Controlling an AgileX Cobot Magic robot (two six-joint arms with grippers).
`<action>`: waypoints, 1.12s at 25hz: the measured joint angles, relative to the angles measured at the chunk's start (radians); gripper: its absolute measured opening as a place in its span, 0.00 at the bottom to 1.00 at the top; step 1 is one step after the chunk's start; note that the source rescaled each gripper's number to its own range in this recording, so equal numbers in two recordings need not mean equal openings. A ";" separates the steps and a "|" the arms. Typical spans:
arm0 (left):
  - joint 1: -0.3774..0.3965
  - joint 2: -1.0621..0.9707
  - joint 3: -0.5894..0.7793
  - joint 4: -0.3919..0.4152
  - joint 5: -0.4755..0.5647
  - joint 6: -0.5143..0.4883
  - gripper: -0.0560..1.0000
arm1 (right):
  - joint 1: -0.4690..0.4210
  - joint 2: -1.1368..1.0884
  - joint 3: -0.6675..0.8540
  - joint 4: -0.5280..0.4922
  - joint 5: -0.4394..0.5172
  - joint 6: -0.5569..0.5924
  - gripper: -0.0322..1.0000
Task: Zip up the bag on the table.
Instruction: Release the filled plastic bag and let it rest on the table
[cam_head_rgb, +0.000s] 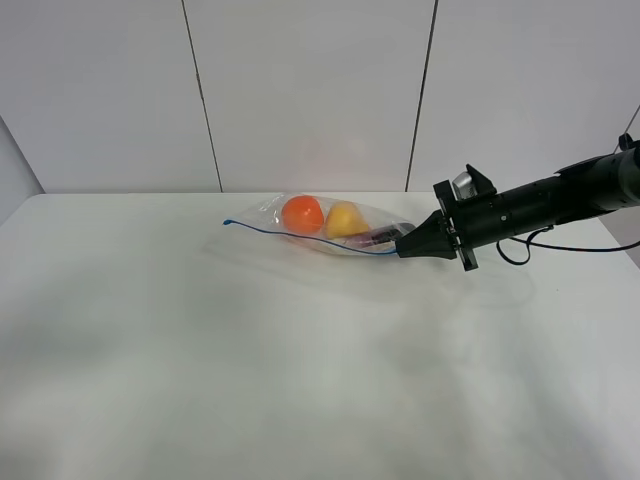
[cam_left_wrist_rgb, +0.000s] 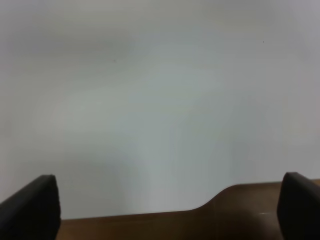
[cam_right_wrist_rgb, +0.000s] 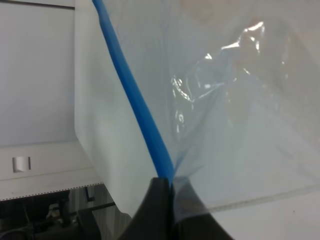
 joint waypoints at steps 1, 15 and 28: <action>0.000 -0.001 0.000 0.000 -0.001 0.000 1.00 | 0.000 0.000 0.000 0.000 0.000 0.000 0.03; 0.000 -0.283 0.000 -0.001 -0.004 0.000 1.00 | 0.000 0.000 0.000 -0.003 0.000 0.000 0.03; 0.000 -0.284 0.000 -0.001 -0.004 0.000 1.00 | 0.000 -0.011 -0.021 -0.131 0.000 0.092 0.96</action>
